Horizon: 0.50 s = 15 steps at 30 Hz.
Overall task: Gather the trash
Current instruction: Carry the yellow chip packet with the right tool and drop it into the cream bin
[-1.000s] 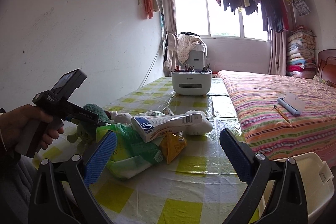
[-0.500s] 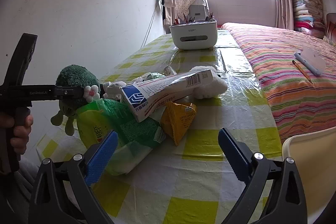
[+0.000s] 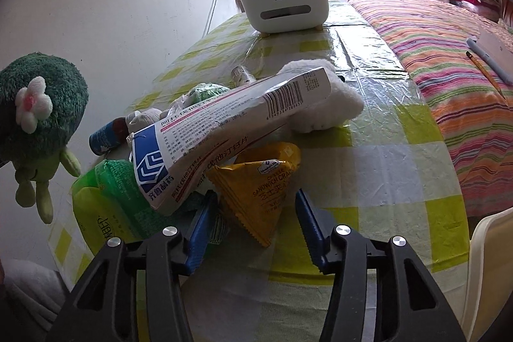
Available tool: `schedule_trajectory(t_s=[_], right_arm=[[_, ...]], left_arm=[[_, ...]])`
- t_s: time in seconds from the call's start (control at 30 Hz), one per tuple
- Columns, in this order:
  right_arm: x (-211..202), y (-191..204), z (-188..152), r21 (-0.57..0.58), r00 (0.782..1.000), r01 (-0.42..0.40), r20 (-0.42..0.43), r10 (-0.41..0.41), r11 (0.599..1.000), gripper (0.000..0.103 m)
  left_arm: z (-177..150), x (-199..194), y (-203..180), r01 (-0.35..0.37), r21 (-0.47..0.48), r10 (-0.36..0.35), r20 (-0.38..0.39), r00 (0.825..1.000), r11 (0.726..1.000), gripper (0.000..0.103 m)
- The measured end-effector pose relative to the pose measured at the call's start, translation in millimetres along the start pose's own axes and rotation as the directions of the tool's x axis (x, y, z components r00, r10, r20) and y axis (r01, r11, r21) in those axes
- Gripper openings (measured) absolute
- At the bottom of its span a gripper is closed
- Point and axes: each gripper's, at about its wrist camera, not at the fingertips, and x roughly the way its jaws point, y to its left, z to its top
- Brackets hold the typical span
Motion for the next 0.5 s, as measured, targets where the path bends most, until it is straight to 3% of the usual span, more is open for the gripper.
schedule_trajectory(t_s=[0.1, 0.5], right_arm=[[1, -3, 1, 0.015, 1.000, -0.023, -0.004, 0.023, 1.000, 0.037], [-49, -18, -24, 0.043, 0.992, -0.020, 0.129, 0.014, 0.999, 0.036]], left_arm=[[2, -1, -14, 0.019, 0.017, -0.020, 0.020, 1.000, 1.000, 0.071], [-8, -2, -60, 0.079, 0.099, -0.085, 0.056, 0.995, 0.992, 0.071]])
